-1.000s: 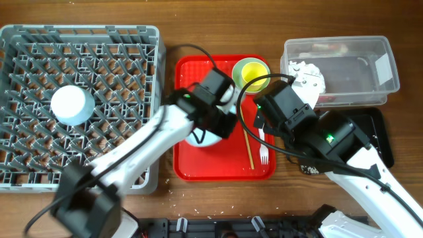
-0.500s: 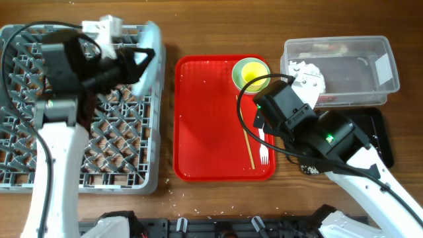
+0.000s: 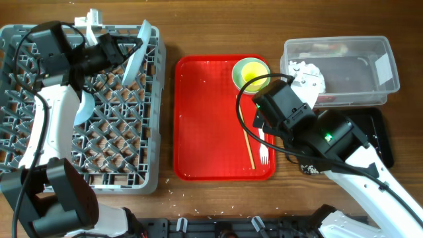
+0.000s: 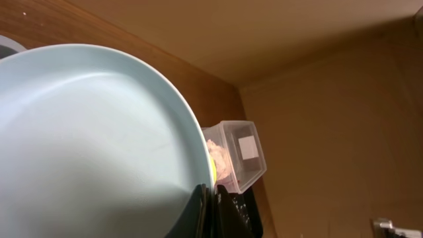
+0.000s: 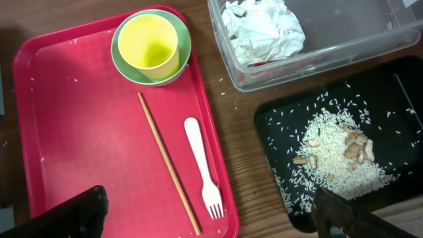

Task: Sort waste into correct bins and load items into the dishwasher rack
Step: 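Carry the plate to the dish rack and stand it upright, then move the left gripper to the wooden chopstick and grasp it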

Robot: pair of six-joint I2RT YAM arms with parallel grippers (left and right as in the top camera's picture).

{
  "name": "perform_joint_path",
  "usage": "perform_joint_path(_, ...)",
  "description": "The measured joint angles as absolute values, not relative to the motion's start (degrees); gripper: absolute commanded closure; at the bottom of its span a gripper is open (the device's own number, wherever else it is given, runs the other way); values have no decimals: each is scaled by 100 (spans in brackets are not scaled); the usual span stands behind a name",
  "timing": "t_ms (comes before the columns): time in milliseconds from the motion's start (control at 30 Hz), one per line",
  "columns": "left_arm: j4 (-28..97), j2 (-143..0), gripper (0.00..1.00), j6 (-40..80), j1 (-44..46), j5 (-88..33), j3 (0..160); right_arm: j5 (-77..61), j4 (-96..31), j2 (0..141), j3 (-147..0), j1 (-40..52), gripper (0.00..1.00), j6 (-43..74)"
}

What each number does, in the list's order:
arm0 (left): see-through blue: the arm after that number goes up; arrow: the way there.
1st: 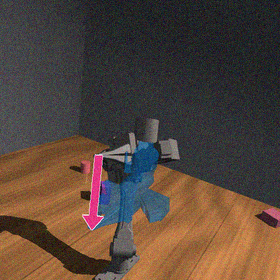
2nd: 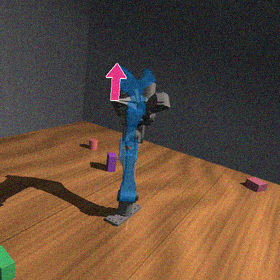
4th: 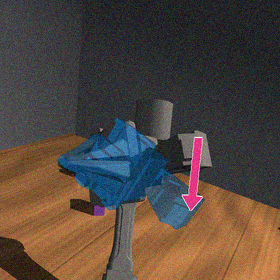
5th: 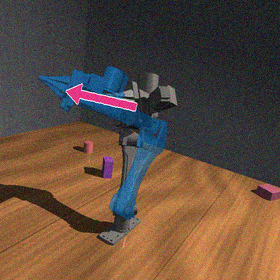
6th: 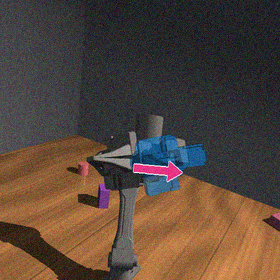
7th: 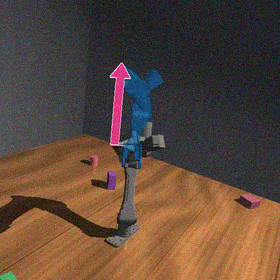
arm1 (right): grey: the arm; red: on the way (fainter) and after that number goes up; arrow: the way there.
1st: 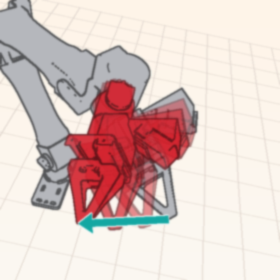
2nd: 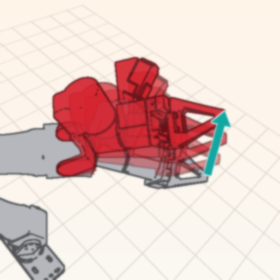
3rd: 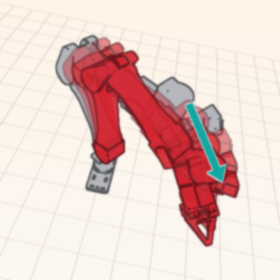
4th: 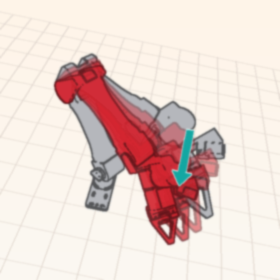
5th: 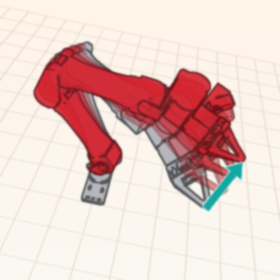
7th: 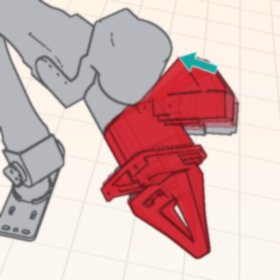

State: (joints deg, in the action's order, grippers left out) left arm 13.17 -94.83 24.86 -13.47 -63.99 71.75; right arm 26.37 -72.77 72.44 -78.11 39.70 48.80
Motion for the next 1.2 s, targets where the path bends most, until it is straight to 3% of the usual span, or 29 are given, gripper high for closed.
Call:
perform_joint_path(367, 829, -9483, 96, 3280, -1358, -6652, 7175, 2637, -7277, 7249, -7811, 3970, 0, 4880)
perform_joint_path(500, 1262, -9483, 96, 3336, -1356, -6095, 7181, 2637, -7273, 7249, -7811, 3970, 0, 4880)
perform_joint_path(533, 1393, -9483, 87, 3339, -1358, -5898, 7181, 2637, -7279, 7253, -7811, 3970, 0, 4880)
perform_joint_path(600, 1481, -9496, 45, 3323, -1358, -5586, 7181, 2639, -7279, 7253, -7811, 3970, 0, 4880)
perform_joint_path(633, 1496, -9498, 14, 3336, -1358, -5472, 7179, 2637, -7279, 7253, -7811, 3970, 0, 4880)
perform_joint_path(667, 1498, -9500, 0, 3347, -1358, -5393, 7179, 2639, -7279, 7253, -7811, 3970, 0, 4880)
perform_joint_path(933, 2193, -9214, 0, 2950, -1411, -5266, 7181, 2639, -7277, 7253, -7811, 3970, 0, 4880)
perform_joint_path(1067, 3830, -7719, 0, 2598, -1581, -4351, 7223, 2637, -7253, 7258, -7811, 3970, 0, 4880)
perform_joint_path(1200, 5767, -6694, 0, 2539, -1326, -4165, 7260, 2637, -7277, 7275, -7811, 3970, 0, 4880)
